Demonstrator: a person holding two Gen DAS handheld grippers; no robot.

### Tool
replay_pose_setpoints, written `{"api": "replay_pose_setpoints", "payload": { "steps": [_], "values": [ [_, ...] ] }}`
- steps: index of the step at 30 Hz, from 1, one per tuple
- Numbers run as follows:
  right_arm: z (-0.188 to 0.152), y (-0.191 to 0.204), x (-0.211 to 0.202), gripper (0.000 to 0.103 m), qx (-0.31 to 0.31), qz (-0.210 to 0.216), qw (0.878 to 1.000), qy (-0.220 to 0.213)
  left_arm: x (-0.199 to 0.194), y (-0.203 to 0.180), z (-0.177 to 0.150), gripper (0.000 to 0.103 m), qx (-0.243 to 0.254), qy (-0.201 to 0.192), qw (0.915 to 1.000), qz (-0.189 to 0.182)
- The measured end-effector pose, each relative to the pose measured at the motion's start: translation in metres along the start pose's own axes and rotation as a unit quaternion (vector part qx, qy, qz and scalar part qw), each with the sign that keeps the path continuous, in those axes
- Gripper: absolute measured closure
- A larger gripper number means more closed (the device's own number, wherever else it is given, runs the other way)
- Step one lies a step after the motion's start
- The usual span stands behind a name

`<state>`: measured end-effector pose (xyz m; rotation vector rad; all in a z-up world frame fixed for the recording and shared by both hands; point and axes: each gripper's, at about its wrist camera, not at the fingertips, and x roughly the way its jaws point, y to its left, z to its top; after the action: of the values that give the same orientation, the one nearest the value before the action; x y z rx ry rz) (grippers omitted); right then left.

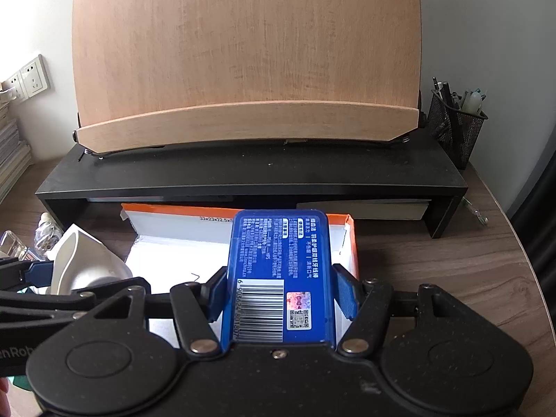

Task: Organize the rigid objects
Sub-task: 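Open the right gripper to drop the blue box in while the left gripper releases the repeller, then withdraw both grippers from the box back toward the scattered items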

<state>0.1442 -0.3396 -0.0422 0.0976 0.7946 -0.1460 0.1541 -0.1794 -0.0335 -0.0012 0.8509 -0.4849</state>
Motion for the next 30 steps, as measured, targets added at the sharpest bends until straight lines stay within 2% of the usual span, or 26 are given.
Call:
{"api": "replay_pose_setpoints", "payload": {
  "steps": [4,11,14,19,21,22,24,28,30],
  "values": [
    [0.002,-0.002,0.005,0.028,0.002,0.004,1.000,0.003,0.003,0.001,0.000,0.026,-0.001,0.001,1.0000,-0.002],
    [0.000,-0.005,-0.002,0.024,0.010,0.002,1.000,-0.023,0.012,0.002,0.003,0.026,0.001,0.007,1.0000,-0.003],
    [-0.006,-0.012,-0.018,0.024,0.029,-0.003,0.999,-0.043,0.016,0.001,0.005,0.026,0.002,0.009,0.9999,-0.008],
    [-0.030,-0.014,-0.058,0.019,0.046,0.004,0.995,-0.084,0.026,-0.003,0.008,0.027,0.011,0.014,0.9997,-0.019],
    [-0.043,-0.010,-0.073,0.018,0.042,0.001,0.994,-0.099,0.030,-0.005,0.011,0.031,0.014,0.011,0.9994,-0.030],
    [-0.050,-0.008,-0.079,0.018,0.041,-0.003,0.994,-0.105,0.031,-0.007,0.013,0.023,0.017,0.011,0.9993,-0.033],
    [-0.062,-0.004,-0.091,0.017,0.052,-0.001,0.992,-0.117,0.030,-0.012,0.015,0.015,0.024,0.006,0.9995,-0.021],
    [-0.093,0.009,-0.113,0.014,0.091,0.010,0.986,-0.139,0.014,-0.004,0.016,0.014,0.002,0.001,0.9997,-0.024],
    [-0.109,0.021,-0.118,0.013,0.090,0.010,0.986,-0.141,0.001,0.002,0.014,0.014,-0.005,-0.003,0.9998,-0.021]
  ]
}}
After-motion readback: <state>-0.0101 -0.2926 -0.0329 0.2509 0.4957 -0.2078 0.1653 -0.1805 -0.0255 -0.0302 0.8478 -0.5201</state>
